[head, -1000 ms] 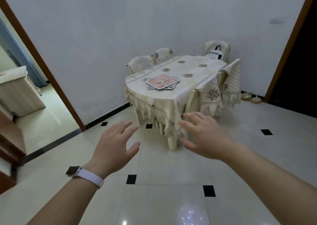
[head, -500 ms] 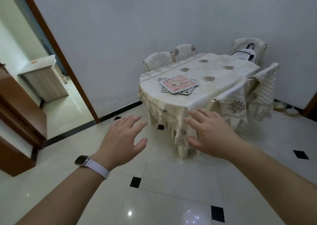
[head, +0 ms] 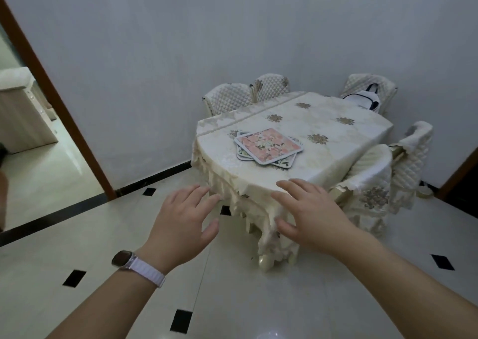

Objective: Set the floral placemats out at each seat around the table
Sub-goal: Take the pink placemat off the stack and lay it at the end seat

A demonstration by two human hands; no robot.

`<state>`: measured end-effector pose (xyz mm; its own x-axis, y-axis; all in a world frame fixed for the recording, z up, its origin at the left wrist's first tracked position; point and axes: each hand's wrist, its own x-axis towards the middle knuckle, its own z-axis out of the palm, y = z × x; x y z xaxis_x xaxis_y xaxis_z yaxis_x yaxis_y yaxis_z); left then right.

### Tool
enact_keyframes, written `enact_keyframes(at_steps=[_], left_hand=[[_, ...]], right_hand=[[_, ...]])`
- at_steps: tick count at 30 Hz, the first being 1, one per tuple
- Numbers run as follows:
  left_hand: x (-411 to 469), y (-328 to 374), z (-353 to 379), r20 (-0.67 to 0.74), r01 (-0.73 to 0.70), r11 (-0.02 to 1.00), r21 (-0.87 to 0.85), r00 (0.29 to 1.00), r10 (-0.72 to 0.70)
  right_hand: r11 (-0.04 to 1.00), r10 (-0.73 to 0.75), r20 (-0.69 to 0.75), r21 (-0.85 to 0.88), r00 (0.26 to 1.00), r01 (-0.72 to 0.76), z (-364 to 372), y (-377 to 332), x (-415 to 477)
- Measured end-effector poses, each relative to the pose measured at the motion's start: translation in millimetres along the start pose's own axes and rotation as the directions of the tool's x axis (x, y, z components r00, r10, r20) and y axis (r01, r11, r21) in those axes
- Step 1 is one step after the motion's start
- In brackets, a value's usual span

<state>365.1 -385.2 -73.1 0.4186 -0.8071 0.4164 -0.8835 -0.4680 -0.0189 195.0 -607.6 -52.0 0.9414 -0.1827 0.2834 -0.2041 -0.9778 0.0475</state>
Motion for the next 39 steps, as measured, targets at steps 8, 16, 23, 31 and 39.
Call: enact_keyframes(at_steps=[8,16,23,31,39], left_hand=[[94,-110,39,0.002,-0.045,0.997,-0.055,0.999,0.046],[153,-155,93,0.051,-0.03,0.993,-0.111,0.998,0.036],[221,-168,157,0.122,0.004,0.986,-0.164,0.992,0.016],[346,-179,212,0.223,-0.039,0.992,-0.118,0.973,0.065],[449,-180,247,0.225,-0.093,0.991,-0.1,0.968,0.113]], right_hand=[[0.999,0.041,-0.006,0.017,0.999,-0.041,24,-13,117],[0.992,0.112,0.093,0.043,0.989,-0.116,71,19,202],[0.984,0.125,0.155,0.107,0.98,-0.143,134,72,262],[0.95,0.15,0.146,0.252,0.978,-0.183,172,164,353],[0.945,0.188,0.157,0.241,0.97,-0.222,202,232,400]])
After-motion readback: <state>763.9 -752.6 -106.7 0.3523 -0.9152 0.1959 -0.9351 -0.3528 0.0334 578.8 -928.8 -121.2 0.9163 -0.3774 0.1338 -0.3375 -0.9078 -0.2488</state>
